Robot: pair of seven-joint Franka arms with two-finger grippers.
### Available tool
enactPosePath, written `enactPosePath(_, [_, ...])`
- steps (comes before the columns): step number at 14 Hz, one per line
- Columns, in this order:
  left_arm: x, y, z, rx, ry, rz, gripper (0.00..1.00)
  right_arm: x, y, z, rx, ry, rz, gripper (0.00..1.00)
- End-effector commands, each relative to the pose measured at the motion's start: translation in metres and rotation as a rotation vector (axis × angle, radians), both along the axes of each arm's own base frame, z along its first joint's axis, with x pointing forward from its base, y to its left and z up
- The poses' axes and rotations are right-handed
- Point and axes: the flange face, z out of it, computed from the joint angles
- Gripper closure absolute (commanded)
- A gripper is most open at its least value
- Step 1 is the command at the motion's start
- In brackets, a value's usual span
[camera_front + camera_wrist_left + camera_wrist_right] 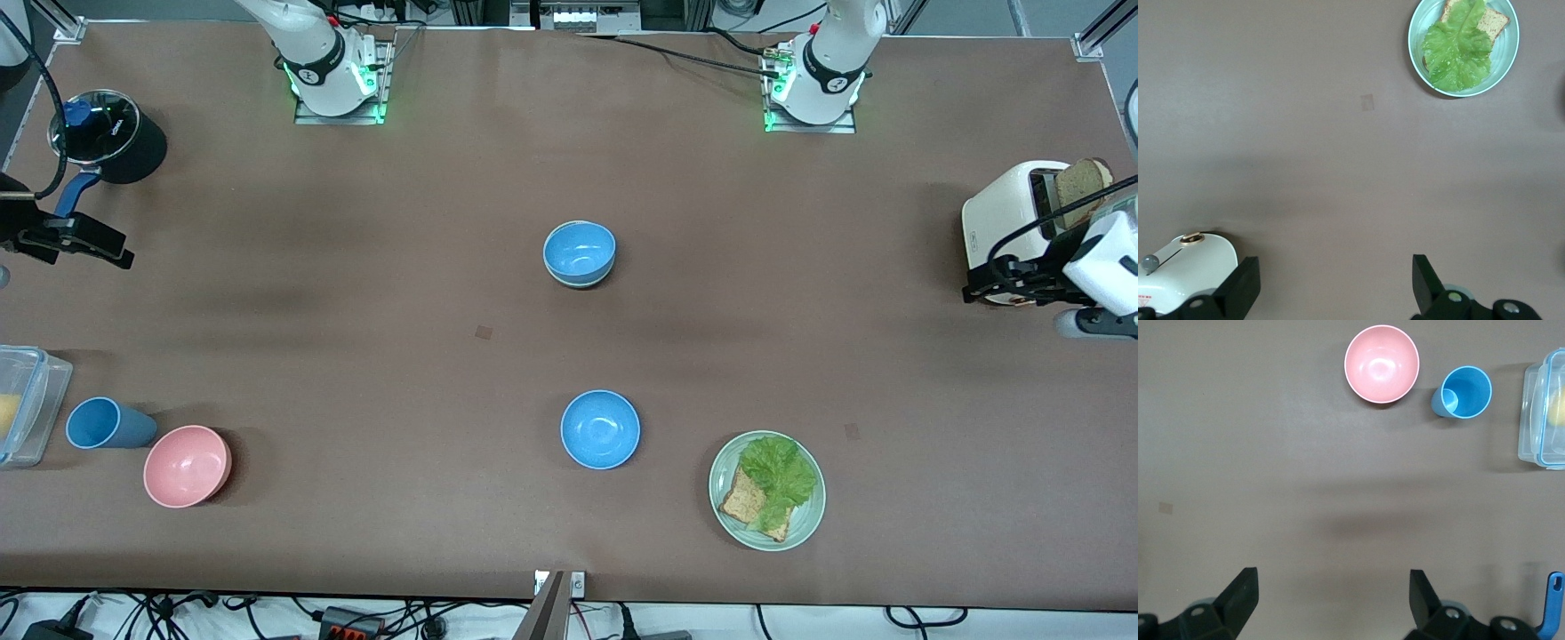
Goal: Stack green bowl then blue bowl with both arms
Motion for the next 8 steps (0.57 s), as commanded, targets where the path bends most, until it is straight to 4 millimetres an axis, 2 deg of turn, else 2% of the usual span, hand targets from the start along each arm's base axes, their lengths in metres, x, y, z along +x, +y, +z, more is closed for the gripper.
enactPosePath(1, [-0.002, -0.014, 0.004, -0.017, 0.008, -0.03, 0.0, -0.006, 0.001, 0.006, 0.002, -0.005, 0.006, 0.0])
enactPosePath(2, [-0.002, -0.025, 0.009, -0.027, 0.008, -0.046, 0.0, -0.006, 0.001, 0.006, 0.002, -0.005, 0.006, 0.0])
enactPosePath(3, [-0.001, -0.027, 0.019, -0.03, -0.008, -0.051, 0.0, -0.006, 0.001, 0.006, 0.002, -0.006, 0.005, 0.0])
enactPosePath(8, [-0.002, -0.029, 0.017, -0.025, 0.026, -0.06, 0.0, -0.006, 0.001, 0.006, 0.002, -0.008, 0.006, 0.0])
